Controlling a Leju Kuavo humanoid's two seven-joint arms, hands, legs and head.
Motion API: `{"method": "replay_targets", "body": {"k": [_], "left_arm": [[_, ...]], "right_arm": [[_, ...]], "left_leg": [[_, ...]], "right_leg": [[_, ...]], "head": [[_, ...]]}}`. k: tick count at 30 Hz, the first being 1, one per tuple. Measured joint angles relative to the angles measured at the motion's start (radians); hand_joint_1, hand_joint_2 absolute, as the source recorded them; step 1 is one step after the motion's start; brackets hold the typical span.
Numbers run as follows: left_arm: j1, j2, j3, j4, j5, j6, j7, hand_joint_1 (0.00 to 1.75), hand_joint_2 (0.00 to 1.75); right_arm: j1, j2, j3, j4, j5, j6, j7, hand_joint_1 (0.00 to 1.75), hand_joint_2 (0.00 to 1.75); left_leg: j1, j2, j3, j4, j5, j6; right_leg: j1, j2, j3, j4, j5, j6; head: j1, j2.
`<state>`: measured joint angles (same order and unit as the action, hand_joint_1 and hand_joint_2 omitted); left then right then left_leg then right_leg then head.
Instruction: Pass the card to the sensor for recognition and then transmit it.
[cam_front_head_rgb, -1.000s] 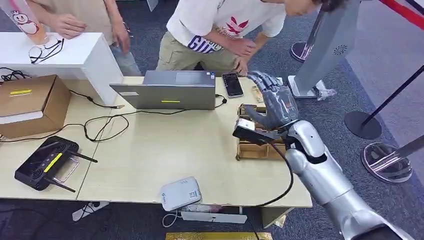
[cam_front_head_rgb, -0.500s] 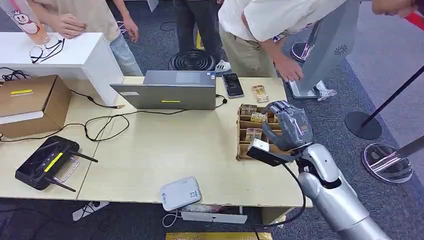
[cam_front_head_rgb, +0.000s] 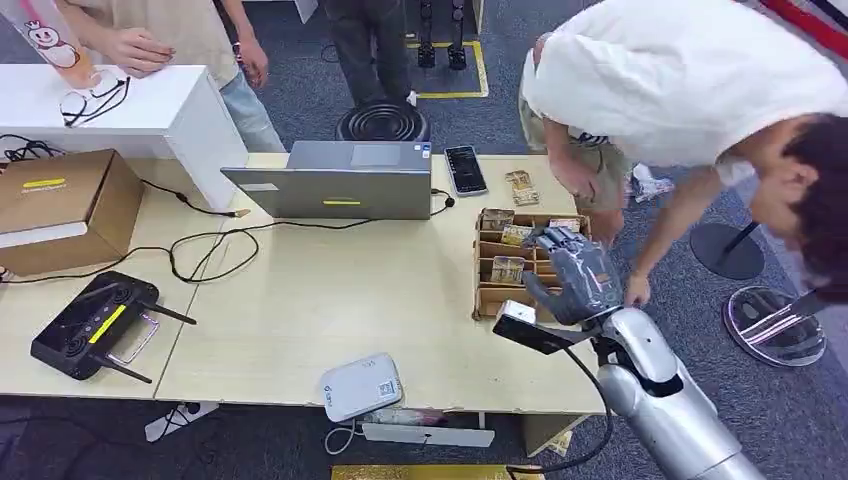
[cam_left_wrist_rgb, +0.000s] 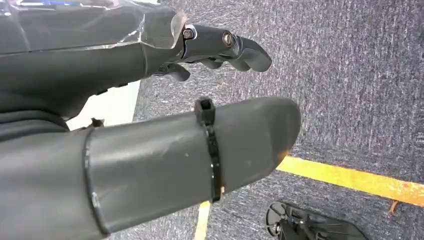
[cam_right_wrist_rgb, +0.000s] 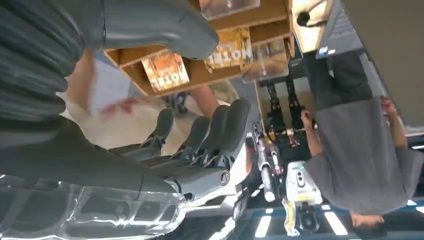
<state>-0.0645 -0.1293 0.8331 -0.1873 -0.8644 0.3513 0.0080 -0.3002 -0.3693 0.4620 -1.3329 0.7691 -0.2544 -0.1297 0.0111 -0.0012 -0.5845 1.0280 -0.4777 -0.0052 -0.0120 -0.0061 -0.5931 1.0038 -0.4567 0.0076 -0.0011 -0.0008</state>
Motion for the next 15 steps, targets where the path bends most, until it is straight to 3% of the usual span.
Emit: {"method": "replay_targets", "body": {"k": [15], "left_arm": [[0.0, 0.003, 0.0, 0.0, -0.018, -0.003, 0.001, 0.0, 0.0]], "right_arm": [[0.083, 0.005, -0.029, 0.029, 0.018, -0.018, 0.027, 0.91, 1.75]], "left_leg": [[0.0, 0.0, 0.0, 0.0, 0.0, 0.0]], "right_leg": [[0.0, 0.0, 0.0, 0.0, 0.0, 0.0]], "head": [[0.0, 0.0]]}}
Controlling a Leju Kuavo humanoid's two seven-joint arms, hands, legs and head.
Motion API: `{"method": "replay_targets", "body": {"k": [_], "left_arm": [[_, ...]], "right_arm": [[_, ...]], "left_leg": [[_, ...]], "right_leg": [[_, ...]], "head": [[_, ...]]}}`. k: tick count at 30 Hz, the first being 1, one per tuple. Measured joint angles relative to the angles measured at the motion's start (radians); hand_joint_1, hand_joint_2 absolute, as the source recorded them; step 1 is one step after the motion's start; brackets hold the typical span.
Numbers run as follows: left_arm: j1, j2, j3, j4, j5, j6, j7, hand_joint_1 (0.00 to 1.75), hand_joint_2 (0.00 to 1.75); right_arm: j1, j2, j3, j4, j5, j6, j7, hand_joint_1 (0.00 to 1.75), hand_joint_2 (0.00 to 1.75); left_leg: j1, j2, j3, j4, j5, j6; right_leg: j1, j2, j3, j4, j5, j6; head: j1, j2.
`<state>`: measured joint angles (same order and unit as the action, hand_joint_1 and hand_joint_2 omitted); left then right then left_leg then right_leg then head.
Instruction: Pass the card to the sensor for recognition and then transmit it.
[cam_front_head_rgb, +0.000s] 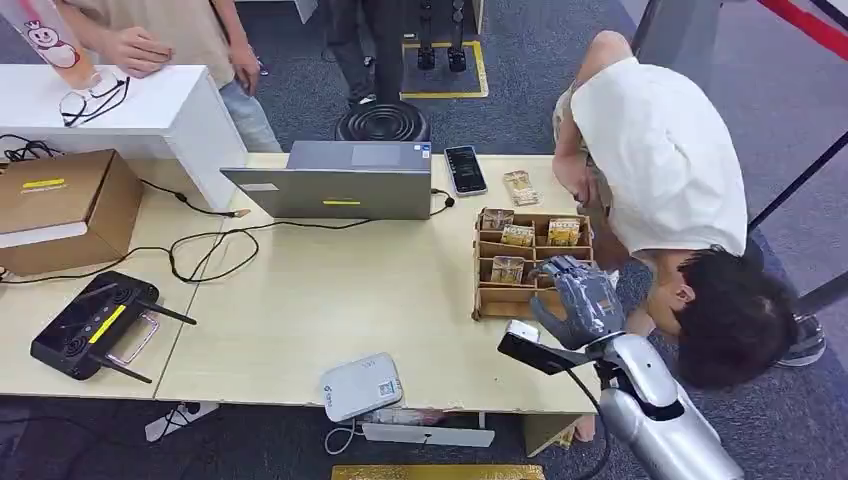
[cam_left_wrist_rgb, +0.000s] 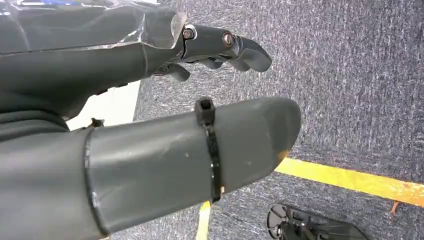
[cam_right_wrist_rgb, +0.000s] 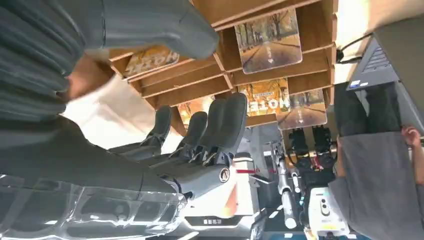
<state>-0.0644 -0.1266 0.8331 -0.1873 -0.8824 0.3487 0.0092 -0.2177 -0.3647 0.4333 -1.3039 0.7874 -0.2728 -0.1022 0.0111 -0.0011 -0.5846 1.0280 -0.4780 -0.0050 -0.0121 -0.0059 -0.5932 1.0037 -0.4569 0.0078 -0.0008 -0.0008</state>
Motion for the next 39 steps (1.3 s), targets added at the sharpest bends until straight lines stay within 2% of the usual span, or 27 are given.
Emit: {"method": "replay_targets", "body": {"k": [5, 8, 22, 32, 34, 39], "left_arm": [[0.0, 0.0, 0.0, 0.0, 0.0, -0.001, 0.003, 0.0, 0.0], [0.0, 0.0, 0.0, 0.0, 0.0, 0.0, 0.004, 0.0, 0.0], [0.0, 0.001, 0.0, 0.0, 0.0, 0.001, 0.006, 0.0, 0.0], [0.0, 0.001, 0.0, 0.0, -0.003, 0.003, 0.002, 0.0, 0.0], [0.0, 0.001, 0.0, 0.0, -0.003, 0.003, 0.001, 0.0, 0.0], [0.0, 0.001, 0.0, 0.0, -0.003, 0.002, 0.0, 0.0, 0.0]], "right_arm": [[0.003, 0.003, -0.012, 0.008, 0.002, 0.0, 0.0, 0.98, 1.75], [0.003, 0.003, -0.018, 0.017, 0.011, 0.002, 0.0, 0.94, 1.75], [0.01, 0.004, -0.033, 0.048, 0.017, 0.005, -0.005, 0.98, 1.75], [0.013, 0.005, -0.042, 0.056, 0.027, 0.013, 0.0, 0.94, 1.75], [0.013, 0.006, -0.043, 0.058, 0.032, 0.018, 0.0, 0.89, 1.75], [0.007, 0.008, -0.045, 0.07, 0.032, 0.023, 0.0, 0.91, 1.75]], "left_leg": [[0.0, 0.0, 0.0, 0.0, 0.0, 0.0], [0.0, 0.0, 0.0, 0.0, 0.0, 0.0], [0.0, 0.0, 0.0, 0.0, 0.0, 0.0], [0.0, 0.0, 0.0, 0.0, 0.0, 0.0], [0.0, 0.0, 0.0, 0.0, 0.0, 0.0], [0.0, 0.0, 0.0, 0.0, 0.0, 0.0]], "right_leg": [[0.0, 0.0, 0.0, 0.0, 0.0, 0.0], [0.0, 0.0, 0.0, 0.0, 0.0, 0.0], [0.0, 0.0, 0.0, 0.0, 0.0, 0.0], [0.0, 0.0, 0.0, 0.0, 0.0, 0.0], [0.0, 0.0, 0.0, 0.0, 0.0, 0.0], [0.0, 0.0, 0.0, 0.0, 0.0, 0.0]], "head": [[0.0, 0.0], [0.0, 0.0], [0.0, 0.0], [0.0, 0.0], [0.0, 0.0], [0.0, 0.0]]}}
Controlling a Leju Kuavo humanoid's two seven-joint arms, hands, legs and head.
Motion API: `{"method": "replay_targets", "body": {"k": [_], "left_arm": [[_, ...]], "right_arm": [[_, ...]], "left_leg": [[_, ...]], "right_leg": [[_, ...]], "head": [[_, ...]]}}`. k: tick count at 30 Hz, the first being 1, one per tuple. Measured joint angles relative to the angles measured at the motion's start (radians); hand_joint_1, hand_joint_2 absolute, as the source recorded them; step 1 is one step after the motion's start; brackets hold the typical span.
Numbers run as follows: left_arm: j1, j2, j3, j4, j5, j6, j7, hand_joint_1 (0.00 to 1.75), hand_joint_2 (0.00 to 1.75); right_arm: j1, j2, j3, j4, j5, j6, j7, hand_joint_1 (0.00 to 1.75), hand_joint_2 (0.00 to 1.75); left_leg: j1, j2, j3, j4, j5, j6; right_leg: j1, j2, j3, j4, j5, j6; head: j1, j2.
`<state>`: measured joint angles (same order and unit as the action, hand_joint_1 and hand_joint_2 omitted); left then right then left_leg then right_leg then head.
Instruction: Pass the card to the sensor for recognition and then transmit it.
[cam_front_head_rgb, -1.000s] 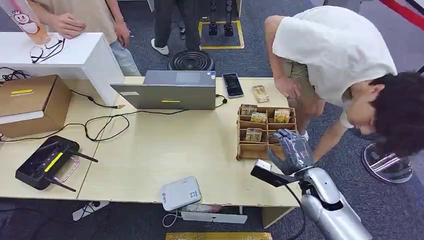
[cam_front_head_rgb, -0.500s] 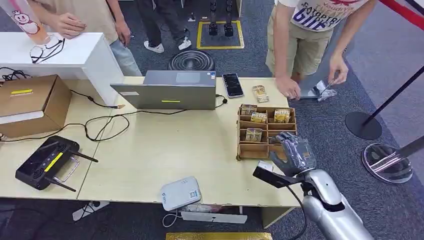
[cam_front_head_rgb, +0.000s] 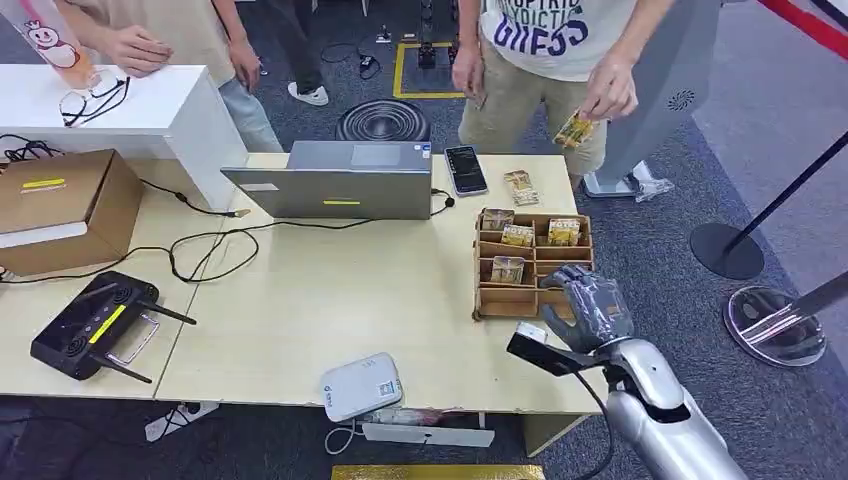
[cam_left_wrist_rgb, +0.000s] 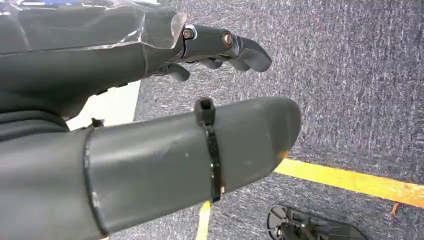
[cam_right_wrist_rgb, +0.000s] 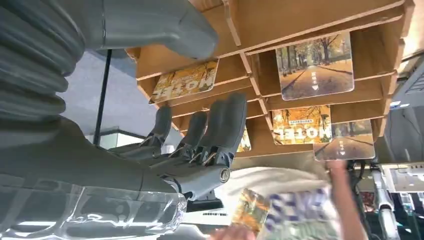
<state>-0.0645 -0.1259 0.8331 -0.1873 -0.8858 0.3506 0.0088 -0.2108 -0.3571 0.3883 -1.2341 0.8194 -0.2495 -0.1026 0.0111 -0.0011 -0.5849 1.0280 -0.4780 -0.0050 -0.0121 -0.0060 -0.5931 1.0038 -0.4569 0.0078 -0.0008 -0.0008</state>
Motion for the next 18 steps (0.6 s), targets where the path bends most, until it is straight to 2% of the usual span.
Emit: {"method": "replay_targets", "body": {"k": [7, 8, 10, 12, 18], "left_arm": [[0.0, 0.001, 0.0, 0.0, -0.003, -0.002, 0.0, 0.0, 0.0], [0.0, 0.002, 0.0, 0.0, -0.003, -0.002, 0.0, 0.0, 0.0], [0.0, 0.002, 0.0, 0.0, -0.003, -0.002, 0.0, 0.0, 0.0], [0.0, 0.003, 0.0, 0.0, -0.003, -0.002, 0.0, 0.0, 0.0], [0.0, 0.003, 0.0, 0.0, -0.002, -0.001, 0.0, 0.0, 0.0]], "right_arm": [[-0.036, 0.005, 0.0, 0.035, -0.003, 0.014, -0.015, 0.91, 1.75], [-0.045, 0.006, 0.0, 0.045, -0.003, 0.016, -0.019, 0.96, 1.75], [-0.06, 0.007, 0.0, 0.066, -0.009, 0.017, -0.027, 0.94, 1.75], [-0.072, 0.008, 0.0, 0.084, -0.019, 0.017, -0.033, 0.99, 1.75], [-0.101, 0.011, 0.0, 0.13, -0.024, 0.016, -0.043, 0.98, 1.75]], "left_leg": [[0.0, 0.0, 0.0, 0.0, 0.0, 0.0], [0.0, 0.0, 0.0, 0.0, 0.0, 0.0], [0.0, 0.0, 0.0, 0.0, 0.0, 0.0], [0.0, 0.0, 0.0, 0.0, 0.0, 0.0], [0.0, 0.0, 0.0, 0.0, 0.0, 0.0]], "right_leg": [[0.0, 0.0, 0.0, 0.0, 0.0, 0.0], [0.0, 0.0, 0.0, 0.0, 0.0, 0.0], [0.0, 0.0, 0.0, 0.0, 0.0, 0.0], [0.0, 0.0, 0.0, 0.0, 0.0, 0.0], [0.0, 0.0, 0.0, 0.0, 0.0, 0.0]], "head": [[0.0, 0.0], [0.0, 0.0], [0.0, 0.0], [0.0, 0.0], [0.0, 0.0]]}}
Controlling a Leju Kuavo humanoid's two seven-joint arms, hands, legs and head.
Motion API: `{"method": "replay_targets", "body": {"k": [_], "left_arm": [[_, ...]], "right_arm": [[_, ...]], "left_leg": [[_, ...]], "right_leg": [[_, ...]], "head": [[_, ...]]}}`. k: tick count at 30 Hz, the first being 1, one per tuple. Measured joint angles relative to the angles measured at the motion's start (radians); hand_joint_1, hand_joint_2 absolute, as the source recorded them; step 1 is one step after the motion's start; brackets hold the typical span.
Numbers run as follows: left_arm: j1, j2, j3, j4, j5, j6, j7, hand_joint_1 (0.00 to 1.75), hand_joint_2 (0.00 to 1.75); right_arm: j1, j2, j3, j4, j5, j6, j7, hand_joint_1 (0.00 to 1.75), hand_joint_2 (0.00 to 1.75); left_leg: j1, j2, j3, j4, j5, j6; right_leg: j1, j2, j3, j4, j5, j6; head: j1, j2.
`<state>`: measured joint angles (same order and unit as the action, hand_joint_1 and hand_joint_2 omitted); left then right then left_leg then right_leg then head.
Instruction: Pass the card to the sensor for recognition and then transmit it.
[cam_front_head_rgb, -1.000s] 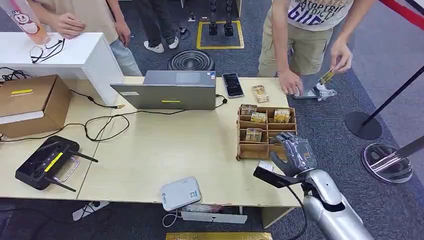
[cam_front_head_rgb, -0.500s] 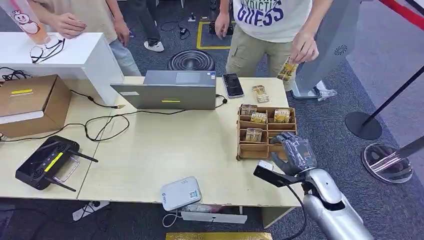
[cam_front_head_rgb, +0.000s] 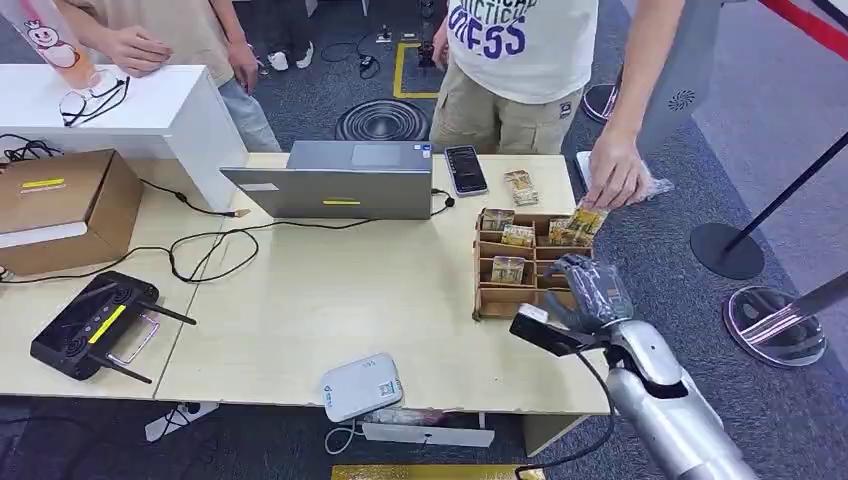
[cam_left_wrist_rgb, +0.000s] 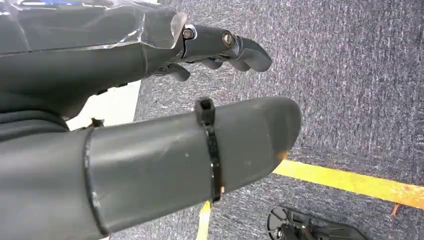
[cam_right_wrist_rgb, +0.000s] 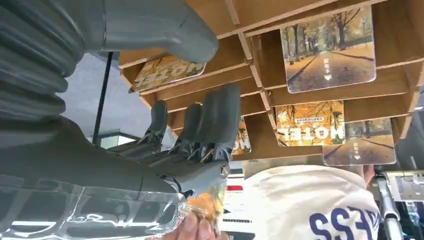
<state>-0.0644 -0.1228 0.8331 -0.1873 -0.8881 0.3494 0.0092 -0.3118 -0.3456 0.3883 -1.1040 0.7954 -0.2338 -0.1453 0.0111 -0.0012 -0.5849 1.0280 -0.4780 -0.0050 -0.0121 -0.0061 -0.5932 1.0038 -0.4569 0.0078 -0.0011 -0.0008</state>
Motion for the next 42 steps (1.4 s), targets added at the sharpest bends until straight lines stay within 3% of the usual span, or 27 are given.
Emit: {"method": "replay_targets", "body": {"k": [4, 9, 16, 19, 24, 42], "left_arm": [[0.0, 0.0, 0.002, 0.0, 0.003, 0.001, 0.0, 0.0, 0.0], [0.0, 0.0, 0.009, 0.0, 0.006, 0.003, 0.0, 0.0, 0.0], [0.0, 0.0, 0.016, 0.0, 0.007, 0.009, -0.003, 0.0, 0.0], [0.0, 0.0, 0.017, 0.0, 0.007, 0.009, -0.006, 0.0, 0.0], [0.0, 0.001, 0.017, 0.0, 0.007, 0.01, -0.009, 0.0, 0.0], [0.0, 0.001, 0.025, 0.0, 0.007, 0.01, -0.01, 0.0, 0.0]], "right_arm": [[-0.013, 0.001, 0.0, 0.021, -0.01, 0.0, -0.001, 1.03, 1.75], [-0.018, 0.003, 0.0, 0.04, -0.012, -0.002, -0.002, 1.26, 1.75], [-0.015, 0.003, 0.0, 0.046, -0.013, -0.007, 0.007, 1.29, 1.75], [-0.012, 0.003, 0.0, 0.046, -0.013, -0.01, 0.011, 1.4, 1.75], [-0.006, 0.003, -0.002, 0.04, -0.01, -0.011, 0.019, 1.36, 1.75], [-0.011, 0.007, -0.004, -0.009, 0.008, 0.019, 0.014, 1.48, 1.75]], "left_leg": [[0.0, 0.0, 0.0, 0.0, 0.0, 0.0], [0.0, 0.0, 0.0, 0.0, 0.0, 0.0], [0.0, 0.0, 0.0, 0.0, 0.0, 0.0], [0.0, 0.0, 0.0, 0.0, 0.0, 0.0], [0.0, 0.0, 0.0, 0.0, 0.0, 0.0], [0.0, 0.0, 0.0, 0.0, 0.0, 0.0]], "right_leg": [[0.0, 0.0, 0.0, 0.0, 0.0, 0.0], [0.0, 0.0, 0.0, 0.0, 0.0, 0.0], [0.0, 0.0, 0.0, 0.0, 0.0, 0.0], [0.0, 0.0, 0.0, 0.0, 0.0, 0.0], [0.0, 0.0, 0.0, 0.0, 0.0, 0.0], [0.0, 0.0, 0.0, 0.0, 0.0, 0.0]], "head": [[0.0, 0.0], [0.0, 0.0], [0.0, 0.0], [0.0, 0.0], [0.0, 0.0], [0.0, 0.0]]}}
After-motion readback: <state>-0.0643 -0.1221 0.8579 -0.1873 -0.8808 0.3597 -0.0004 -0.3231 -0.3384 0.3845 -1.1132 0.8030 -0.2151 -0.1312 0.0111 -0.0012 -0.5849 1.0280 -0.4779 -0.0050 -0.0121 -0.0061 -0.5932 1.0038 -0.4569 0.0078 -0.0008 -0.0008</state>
